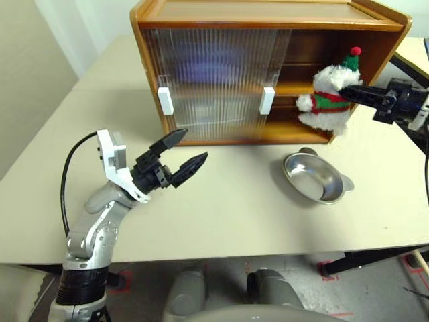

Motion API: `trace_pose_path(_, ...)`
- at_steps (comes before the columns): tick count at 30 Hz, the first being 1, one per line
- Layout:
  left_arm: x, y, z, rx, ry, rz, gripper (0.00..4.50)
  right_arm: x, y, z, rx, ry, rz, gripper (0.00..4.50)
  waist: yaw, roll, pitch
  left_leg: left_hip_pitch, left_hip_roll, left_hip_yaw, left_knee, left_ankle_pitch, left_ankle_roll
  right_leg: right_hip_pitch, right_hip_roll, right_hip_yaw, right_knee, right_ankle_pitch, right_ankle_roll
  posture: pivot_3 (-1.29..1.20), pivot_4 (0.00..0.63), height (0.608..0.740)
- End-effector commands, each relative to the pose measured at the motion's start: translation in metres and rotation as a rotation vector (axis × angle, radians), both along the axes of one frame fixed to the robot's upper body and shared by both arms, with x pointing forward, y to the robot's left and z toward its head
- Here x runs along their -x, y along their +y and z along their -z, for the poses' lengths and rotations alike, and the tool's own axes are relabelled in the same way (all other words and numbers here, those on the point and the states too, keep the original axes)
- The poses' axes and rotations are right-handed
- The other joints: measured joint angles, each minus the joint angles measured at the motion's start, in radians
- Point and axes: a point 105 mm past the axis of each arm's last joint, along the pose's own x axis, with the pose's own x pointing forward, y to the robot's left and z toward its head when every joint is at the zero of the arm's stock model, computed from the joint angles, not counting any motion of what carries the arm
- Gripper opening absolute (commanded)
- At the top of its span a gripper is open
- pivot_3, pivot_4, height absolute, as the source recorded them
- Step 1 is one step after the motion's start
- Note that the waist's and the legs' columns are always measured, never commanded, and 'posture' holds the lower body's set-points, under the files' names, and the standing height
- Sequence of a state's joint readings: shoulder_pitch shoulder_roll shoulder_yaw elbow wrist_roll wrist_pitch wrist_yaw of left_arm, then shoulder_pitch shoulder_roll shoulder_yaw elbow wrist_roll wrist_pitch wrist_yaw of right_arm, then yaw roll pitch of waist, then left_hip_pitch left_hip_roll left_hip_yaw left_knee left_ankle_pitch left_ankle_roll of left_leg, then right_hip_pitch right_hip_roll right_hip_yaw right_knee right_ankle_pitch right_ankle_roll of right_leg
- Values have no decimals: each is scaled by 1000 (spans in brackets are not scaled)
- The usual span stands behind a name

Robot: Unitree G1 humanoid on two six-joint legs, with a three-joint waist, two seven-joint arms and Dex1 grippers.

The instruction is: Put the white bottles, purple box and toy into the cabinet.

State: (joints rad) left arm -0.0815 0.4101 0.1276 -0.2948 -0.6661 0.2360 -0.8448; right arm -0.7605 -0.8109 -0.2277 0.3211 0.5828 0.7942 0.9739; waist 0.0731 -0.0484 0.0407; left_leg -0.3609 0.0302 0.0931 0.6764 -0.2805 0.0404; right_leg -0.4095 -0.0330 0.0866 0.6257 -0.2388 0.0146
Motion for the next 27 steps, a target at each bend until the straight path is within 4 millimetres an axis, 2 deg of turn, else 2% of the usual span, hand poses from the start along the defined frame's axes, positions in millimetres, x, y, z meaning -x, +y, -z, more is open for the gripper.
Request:
trace_pose_path(1, -1, -2, 3, -2, 9, 7, 4500, -19, -3, -4, 34, -65, 72, 122, 0, 1, 0, 0, 0, 0, 0, 0, 0, 0, 0, 0, 0, 0, 0, 202, 0, 740)
trace_pose_path(7, 0, 0, 5, -2, 8, -6, 4500, -44, -5, -17, 69, -152, 163, 116, 1, 1, -1, -1, 0, 0, 0, 0, 0, -1, 0, 0, 0, 1, -1, 222, 0, 740)
trace_pose_path(23, 3, 1, 9, -11, 9, -12, 4500, -70, 2, -22, 96, -227, 248, 114, 3, 3, -2, -1, 0, 0, -2, 0, 0, -2, -1, -1, 1, 2, -3, 237, 0, 740)
trace_pose_path(27, 3, 2, 10, -11, 9, -18, 4500, -70, 0, -26, 104, -243, 255, 1434, 3, 3, -2, -2, 0, 0, -2, 0, 0, -3, -2, -1, 1, 2, -3, 239, 0, 740)
